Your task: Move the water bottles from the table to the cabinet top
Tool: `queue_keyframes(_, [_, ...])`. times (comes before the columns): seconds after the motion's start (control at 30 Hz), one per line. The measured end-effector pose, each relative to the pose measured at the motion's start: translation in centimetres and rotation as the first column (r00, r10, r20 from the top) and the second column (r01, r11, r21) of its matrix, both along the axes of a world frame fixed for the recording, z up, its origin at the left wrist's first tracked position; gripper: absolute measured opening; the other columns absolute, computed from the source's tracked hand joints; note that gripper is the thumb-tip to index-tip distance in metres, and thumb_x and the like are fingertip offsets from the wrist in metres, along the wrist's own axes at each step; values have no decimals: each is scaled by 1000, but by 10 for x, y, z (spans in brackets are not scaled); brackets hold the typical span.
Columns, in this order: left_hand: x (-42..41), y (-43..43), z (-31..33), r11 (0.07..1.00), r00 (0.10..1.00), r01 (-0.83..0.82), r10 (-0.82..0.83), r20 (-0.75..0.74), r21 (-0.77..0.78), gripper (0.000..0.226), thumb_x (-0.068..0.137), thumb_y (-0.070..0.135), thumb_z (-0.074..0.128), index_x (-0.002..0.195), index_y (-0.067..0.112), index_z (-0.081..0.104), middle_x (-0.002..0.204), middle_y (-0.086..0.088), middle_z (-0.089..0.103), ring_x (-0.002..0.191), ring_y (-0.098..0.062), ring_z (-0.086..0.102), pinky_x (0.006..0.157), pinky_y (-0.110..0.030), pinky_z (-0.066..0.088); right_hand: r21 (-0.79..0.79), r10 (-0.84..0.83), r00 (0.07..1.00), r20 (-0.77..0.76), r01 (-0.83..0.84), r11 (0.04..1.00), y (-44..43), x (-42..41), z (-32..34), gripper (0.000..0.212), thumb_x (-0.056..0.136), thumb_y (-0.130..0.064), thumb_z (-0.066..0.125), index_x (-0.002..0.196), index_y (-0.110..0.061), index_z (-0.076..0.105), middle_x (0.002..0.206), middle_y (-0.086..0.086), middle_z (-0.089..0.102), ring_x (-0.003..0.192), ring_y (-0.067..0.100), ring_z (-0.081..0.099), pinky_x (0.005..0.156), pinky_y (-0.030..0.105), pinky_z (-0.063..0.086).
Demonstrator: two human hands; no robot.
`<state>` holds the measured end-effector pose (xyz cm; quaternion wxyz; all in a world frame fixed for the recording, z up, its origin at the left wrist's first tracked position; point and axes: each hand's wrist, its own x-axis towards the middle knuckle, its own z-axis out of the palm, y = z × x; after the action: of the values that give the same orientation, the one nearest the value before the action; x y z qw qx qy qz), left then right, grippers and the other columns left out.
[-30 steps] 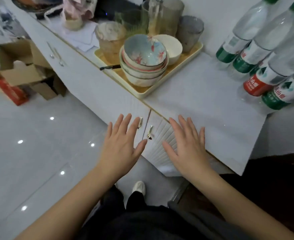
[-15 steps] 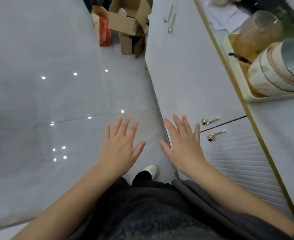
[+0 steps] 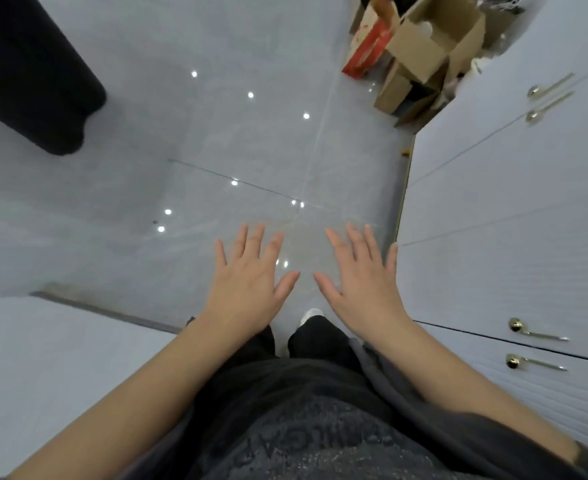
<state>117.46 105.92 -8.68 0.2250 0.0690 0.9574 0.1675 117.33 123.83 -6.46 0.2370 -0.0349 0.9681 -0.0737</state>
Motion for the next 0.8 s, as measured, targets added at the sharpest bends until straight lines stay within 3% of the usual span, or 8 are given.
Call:
queue_keyframes(0.13, [0, -30, -6, 986, 987, -159, 159, -14, -49, 74, 93, 62, 17, 154, 22, 15, 162, -9, 10, 150, -29, 1, 117, -56, 2, 31, 161, 987, 16, -162, 986, -35, -22, -4, 69, 99, -54, 32, 156, -29, 1, 165, 4, -3, 151, 26, -12, 117, 58, -9])
queue_keyframes(0.27, [-13, -48, -8, 958, 961, -275, 271, -58, -84, 81, 86, 63, 10, 151, 18, 27, 158, -13, 24, 147, -35, 15, 114, -62, 10, 33, 269, 963, 0, -269, 963, -61, -53, -11, 68, 99, -55, 31, 156, -30, 2, 165, 5, -2, 151, 27, -10, 117, 59, -6])
queue_keyframes(0.47, [-38, -84, -20, 891, 898, -437, 440, -2, -127, 71, 96, 59, 27, 154, 22, 10, 162, -9, 6, 149, -32, -1, 116, -59, 2, 58, 393, 919, 10, -393, 918, -100, -121, -23, 70, 98, -55, 34, 156, -29, 5, 165, 6, -1, 151, 29, -9, 117, 61, -3])
queue_keyframes(0.8, [-94, -150, -26, 684, 690, -711, 724, 28, -160, 72, 97, 59, 26, 155, 23, 3, 163, -8, -2, 149, -30, -7, 115, -59, -2, 74, 738, 674, 23, -738, 671, -208, -232, -28, 71, 98, -56, 33, 156, -29, 2, 165, 8, -2, 151, 32, -9, 116, 62, -4])
